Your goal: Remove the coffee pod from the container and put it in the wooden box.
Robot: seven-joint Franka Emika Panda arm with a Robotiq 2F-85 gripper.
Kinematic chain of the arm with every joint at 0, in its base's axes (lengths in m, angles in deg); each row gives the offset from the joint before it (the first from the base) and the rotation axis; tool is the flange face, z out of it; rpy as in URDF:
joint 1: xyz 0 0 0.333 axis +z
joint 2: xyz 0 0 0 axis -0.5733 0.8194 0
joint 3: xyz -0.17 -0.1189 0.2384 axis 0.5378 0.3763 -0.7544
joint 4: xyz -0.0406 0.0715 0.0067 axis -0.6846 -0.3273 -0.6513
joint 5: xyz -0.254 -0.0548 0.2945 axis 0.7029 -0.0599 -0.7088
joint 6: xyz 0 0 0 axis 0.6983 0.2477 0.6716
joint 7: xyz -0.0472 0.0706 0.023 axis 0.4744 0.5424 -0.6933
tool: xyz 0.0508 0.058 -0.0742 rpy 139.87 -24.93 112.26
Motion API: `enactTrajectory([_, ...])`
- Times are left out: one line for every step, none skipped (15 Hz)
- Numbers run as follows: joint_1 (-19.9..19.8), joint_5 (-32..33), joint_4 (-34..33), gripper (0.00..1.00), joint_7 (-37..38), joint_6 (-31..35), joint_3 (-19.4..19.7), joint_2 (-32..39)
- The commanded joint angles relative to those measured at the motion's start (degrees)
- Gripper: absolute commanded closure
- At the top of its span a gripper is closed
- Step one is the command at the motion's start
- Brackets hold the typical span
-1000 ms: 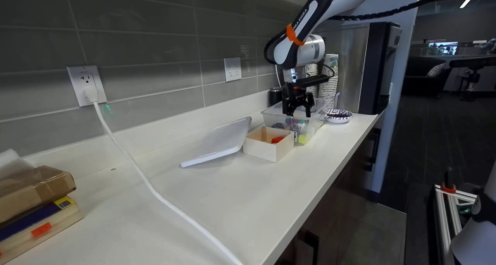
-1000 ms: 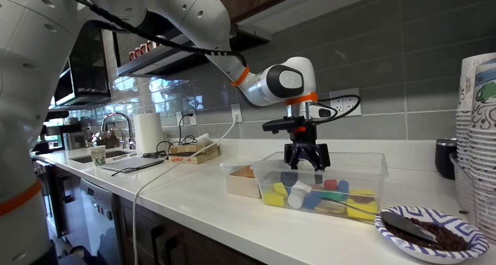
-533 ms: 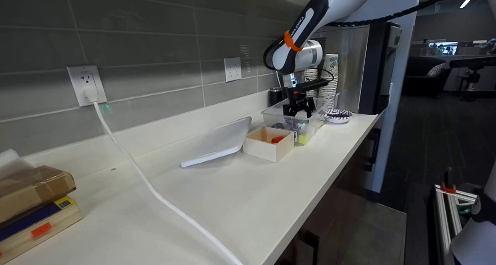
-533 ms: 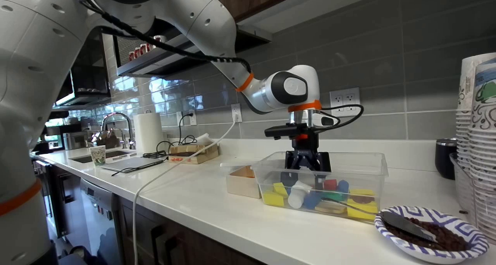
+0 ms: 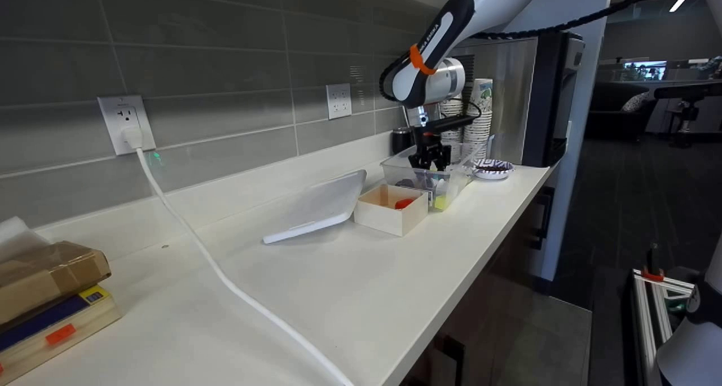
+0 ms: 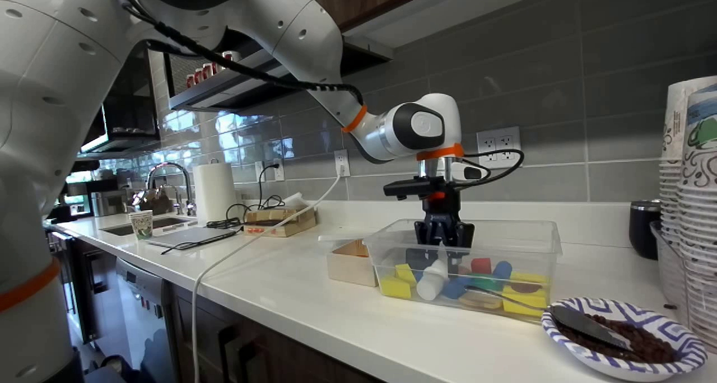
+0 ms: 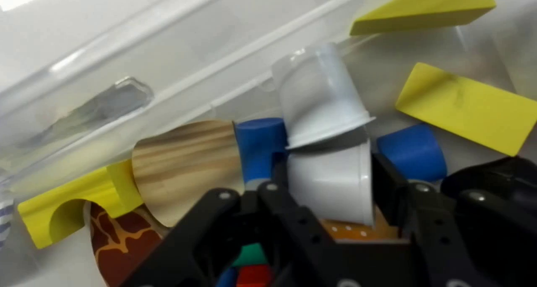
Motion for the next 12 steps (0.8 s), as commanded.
enactTrajectory([-0.83,-1.18,-1.83,0.76,0.27,-1.01,-0.76,1.20])
enactTrajectory([-0.86,-1.19,-1.85,0.76,0.21,-1.05,-0.78,1.22])
enactTrajectory([-0.89,-1.25,-1.85,0.76,0.17,-1.07,-0.81,1.22])
enactTrajectory([-0.88,-1.23,-1.64,0.76,0.11,-1.06,-0.81,0.94])
enactTrajectory([-0.84,-1.17,-1.37,0.77,0.06,-1.03,-0.80,0.53])
enactTrajectory([-0.68,-0.97,-0.73,0.77,0.43,-0.30,-0.63,-0.38])
enactTrajectory([-0.64,-0.83,-0.10,0.77,0.41,0.17,-0.54,-1.28])
enactTrajectory([-0.62,-0.75,0.34,0.77,0.46,0.60,-0.44,-2.00])
enactTrajectory([-0.60,-0.80,0.95,0.77,0.65,1.06,-0.34,-3.01])
enactTrajectory([-0.62,-0.84,1.48,0.77,0.69,1.75,-0.30,-3.90])
enactTrajectory([-0.63,-0.89,1.86,0.77,0.70,2.27,-0.30,-4.73])
enactTrajectory([-0.63,-0.92,2.10,0.77,0.74,2.60,-0.30,-5.44])
